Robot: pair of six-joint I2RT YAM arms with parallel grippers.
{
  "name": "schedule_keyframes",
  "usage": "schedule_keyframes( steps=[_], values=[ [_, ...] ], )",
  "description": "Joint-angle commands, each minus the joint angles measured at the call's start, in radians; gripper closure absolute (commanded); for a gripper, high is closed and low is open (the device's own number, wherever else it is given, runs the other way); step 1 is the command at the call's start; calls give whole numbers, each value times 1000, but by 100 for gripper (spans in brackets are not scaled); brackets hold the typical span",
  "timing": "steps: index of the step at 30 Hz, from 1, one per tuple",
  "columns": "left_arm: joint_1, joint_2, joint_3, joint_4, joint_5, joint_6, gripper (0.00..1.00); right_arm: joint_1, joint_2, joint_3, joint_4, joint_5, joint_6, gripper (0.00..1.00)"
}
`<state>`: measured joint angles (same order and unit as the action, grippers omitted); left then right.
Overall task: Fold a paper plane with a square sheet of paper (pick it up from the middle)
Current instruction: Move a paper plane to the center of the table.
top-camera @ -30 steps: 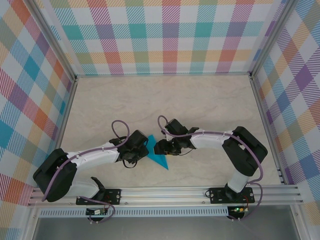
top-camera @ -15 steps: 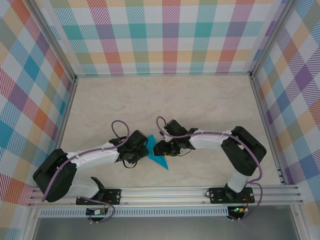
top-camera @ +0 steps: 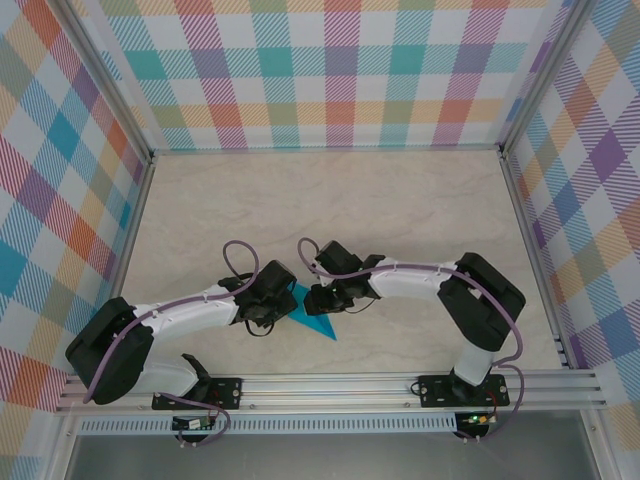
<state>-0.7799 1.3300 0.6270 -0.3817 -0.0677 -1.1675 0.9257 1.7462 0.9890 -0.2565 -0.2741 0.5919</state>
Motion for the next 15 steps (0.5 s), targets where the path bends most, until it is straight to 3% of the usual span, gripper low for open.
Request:
schedule_keyframes(
  steps=[1,6,15],
  values=[
    [12,-24,-9,-3,2,-13,52,26,33,44,-86,75,-39,69],
    [11,-44,-16,-6,-10,-18,52,51,45,69,-114,127,-43,69],
    [11,-77,-36,-6,-22,-29,52,68,46,80,-135,135,-64,58]
  ],
)
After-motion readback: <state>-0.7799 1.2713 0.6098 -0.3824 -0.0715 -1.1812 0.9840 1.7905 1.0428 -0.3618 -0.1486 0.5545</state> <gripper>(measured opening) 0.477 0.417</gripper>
